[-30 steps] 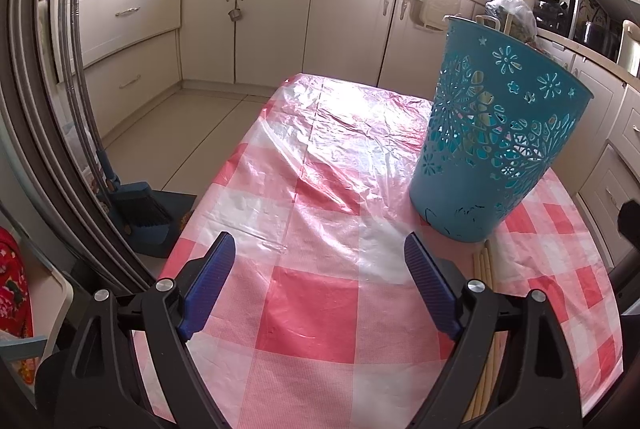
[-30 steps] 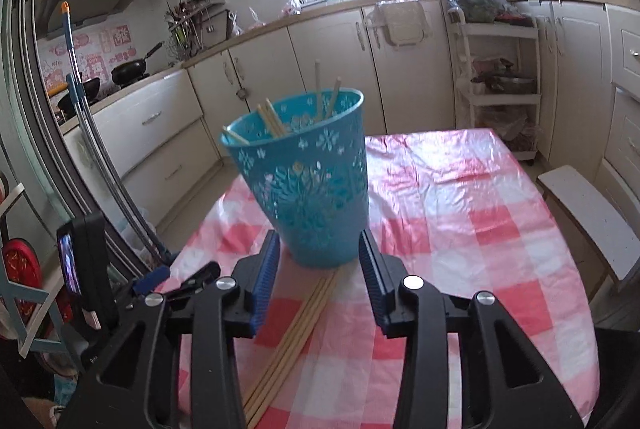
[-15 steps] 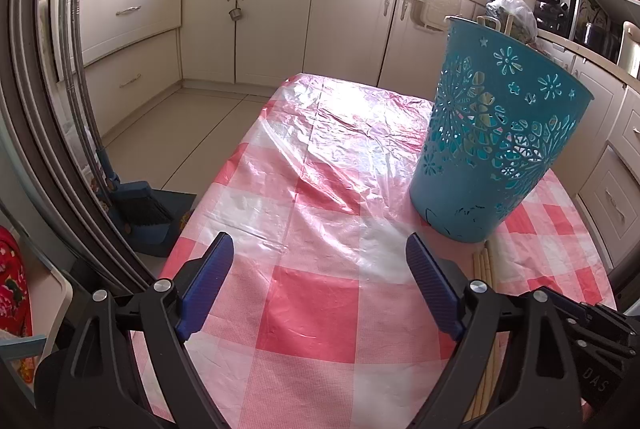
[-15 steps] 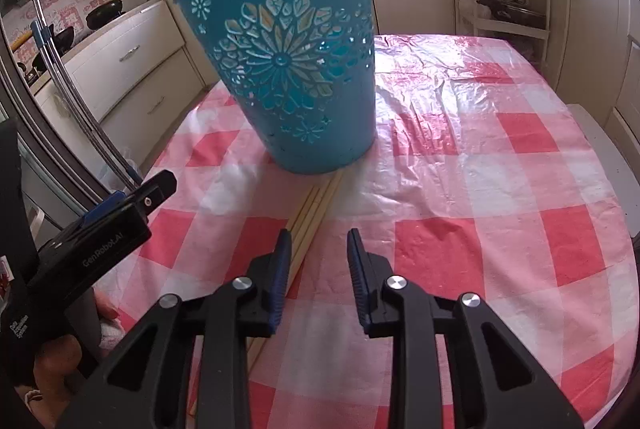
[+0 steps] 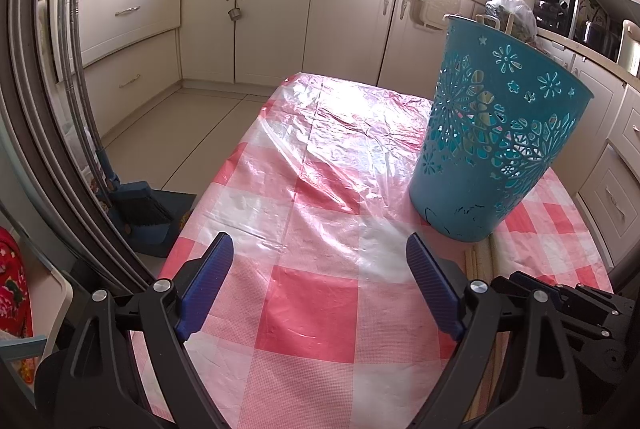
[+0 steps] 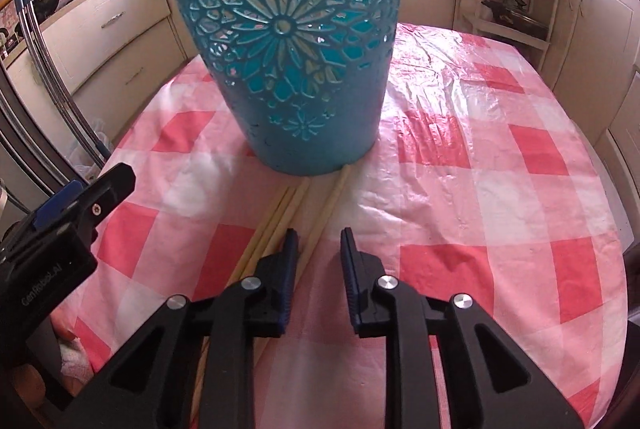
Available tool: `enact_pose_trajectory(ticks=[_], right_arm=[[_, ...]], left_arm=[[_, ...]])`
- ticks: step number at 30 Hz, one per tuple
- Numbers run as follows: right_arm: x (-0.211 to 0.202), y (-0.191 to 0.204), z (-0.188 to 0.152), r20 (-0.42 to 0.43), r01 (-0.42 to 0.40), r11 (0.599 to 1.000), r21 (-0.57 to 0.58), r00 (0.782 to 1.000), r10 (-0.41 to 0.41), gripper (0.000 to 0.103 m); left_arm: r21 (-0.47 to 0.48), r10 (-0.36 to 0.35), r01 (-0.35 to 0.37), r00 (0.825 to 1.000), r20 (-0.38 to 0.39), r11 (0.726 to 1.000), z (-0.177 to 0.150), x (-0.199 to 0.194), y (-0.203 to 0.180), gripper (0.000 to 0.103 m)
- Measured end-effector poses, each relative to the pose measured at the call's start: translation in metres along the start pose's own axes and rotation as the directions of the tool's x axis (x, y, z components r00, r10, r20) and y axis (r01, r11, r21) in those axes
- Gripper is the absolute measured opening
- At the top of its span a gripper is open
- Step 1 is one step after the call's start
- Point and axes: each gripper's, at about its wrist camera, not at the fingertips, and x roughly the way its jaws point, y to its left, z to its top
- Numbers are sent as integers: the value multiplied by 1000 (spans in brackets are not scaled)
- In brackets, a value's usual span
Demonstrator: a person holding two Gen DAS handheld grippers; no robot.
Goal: Organize utensils
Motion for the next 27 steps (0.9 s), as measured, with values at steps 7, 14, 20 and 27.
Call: enact_pose_trajectory(ticks=[7, 14, 20, 27], right_arm=[[-15, -7, -16, -35, -52, 987, -150, 998, 47, 11], [-30, -39, -33, -31, -117, 986, -121, 993, 114, 11], [-30, -47, -32, -19, -159, 986, -58, 987, 158, 11], [-30, -55, -32, -9, -195, 980, -23, 981, 195, 11]], left_arm=[[89, -48, 47, 999, 12, 995, -3, -6, -14, 84], [219, -154, 169, 985, -83, 961, -10, -8, -55, 85], [294, -90, 135, 983, -162, 946, -21, 4, -76, 84], [264, -48, 106, 975, -218, 959, -28, 14, -73, 84]])
